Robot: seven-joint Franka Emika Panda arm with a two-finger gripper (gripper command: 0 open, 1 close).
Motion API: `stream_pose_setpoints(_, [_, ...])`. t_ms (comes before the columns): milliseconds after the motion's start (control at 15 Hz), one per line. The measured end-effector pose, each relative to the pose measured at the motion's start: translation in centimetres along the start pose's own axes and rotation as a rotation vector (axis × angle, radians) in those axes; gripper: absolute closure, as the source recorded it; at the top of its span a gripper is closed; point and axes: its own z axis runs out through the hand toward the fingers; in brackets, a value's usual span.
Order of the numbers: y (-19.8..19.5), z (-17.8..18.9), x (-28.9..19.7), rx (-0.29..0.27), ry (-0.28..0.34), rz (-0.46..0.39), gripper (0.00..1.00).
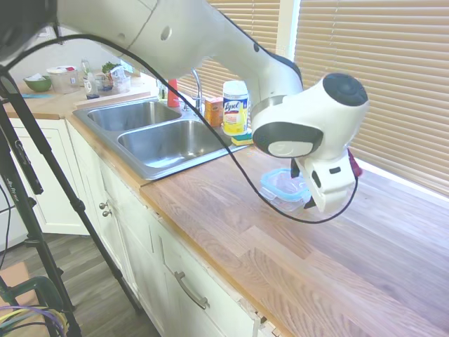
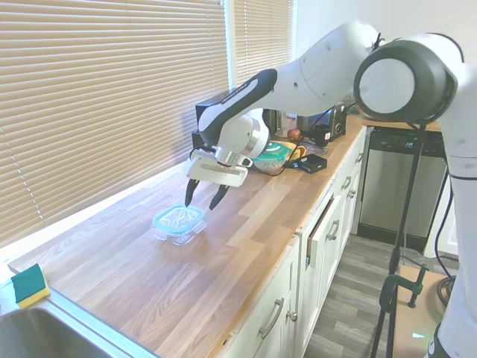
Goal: Uncover the lid of the food container
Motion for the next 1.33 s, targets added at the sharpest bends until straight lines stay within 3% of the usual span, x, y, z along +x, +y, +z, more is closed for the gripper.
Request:
stream_pose_setpoints(400, [1.2, 2.1, 2.2, 0.064, -0.111, 0.056, 0.0])
stream_pose_setpoints(800, [1.2, 3.1, 2.9, 0.165, -0.225, 0.067, 0.0])
stream_pose_setpoints(1267, [0.2, 5.9, 3.4, 0.184, -0.28, 0.07, 0.0])
stream_pose_setpoints(1333, [0.2, 5.9, 3.6, 0.186, -0.28, 0.07, 1.0])
